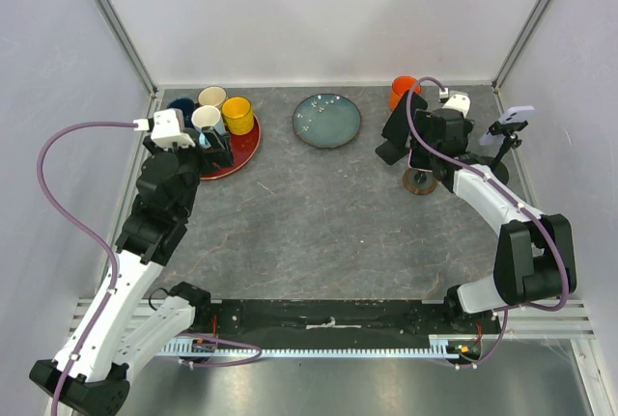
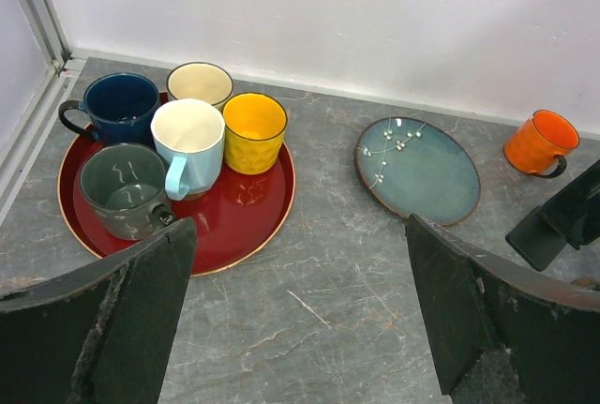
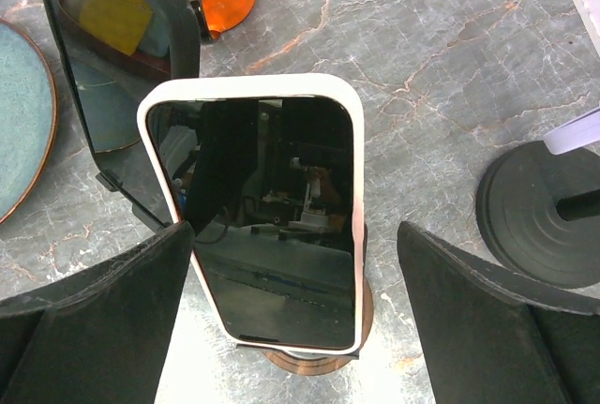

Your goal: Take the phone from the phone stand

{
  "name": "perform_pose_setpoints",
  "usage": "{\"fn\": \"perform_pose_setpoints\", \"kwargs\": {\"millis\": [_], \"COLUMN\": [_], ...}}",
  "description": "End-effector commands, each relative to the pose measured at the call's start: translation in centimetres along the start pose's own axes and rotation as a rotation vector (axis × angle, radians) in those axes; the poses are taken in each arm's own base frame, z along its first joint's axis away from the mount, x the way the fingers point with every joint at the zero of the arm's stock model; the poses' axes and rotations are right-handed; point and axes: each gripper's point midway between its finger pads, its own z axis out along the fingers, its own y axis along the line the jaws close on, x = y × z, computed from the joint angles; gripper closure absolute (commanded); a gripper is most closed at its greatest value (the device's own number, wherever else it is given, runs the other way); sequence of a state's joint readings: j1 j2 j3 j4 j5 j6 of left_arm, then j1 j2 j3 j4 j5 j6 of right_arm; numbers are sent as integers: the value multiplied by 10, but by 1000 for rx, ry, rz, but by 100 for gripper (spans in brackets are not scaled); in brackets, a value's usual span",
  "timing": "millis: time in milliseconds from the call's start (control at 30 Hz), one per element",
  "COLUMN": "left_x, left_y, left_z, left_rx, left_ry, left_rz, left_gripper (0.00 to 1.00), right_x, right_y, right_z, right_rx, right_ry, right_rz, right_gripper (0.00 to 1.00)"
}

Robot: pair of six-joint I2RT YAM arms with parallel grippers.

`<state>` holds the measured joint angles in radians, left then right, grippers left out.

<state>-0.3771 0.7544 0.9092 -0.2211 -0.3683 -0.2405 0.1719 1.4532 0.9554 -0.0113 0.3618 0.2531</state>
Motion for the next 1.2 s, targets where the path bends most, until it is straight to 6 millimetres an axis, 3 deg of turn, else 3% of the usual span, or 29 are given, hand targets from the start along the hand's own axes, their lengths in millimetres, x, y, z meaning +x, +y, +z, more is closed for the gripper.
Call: {"fn": "perform_pose_setpoints", "kwargs": {"millis": [0,267,400,567,833,967,1167], "left_x": [-11,-10,-10,-9,-9,-11,-11], "left_y": [0,0,0,-2,0,2,3], "left_z": [2,2,2,3,3,2,2], "left_rx": [-3,-1,-1,5,-3,-12,-13], "left_ry": [-46,-43,-43,-39,-40,-48,-50], "left_rz": [13,14,13,14,15,19,20], "left_gripper": [1,1,1,1,1,1,1], "right_x": [-2,-15,-11,-18,-5,3,21], "right_y": [4,-7,-13,-10,11,9,-9], "right_z": [-2,-21,-28,-36,-26,-19,-10], "right_rx": [-33,3,22,-11,-75,-37,74], "right_ry": [-26,-64,-39,-61,-25,-8,12], "right_rz": [-10,16,16,30,69,55,61], "right_gripper": [3,5,4,2,2,2,2]}}
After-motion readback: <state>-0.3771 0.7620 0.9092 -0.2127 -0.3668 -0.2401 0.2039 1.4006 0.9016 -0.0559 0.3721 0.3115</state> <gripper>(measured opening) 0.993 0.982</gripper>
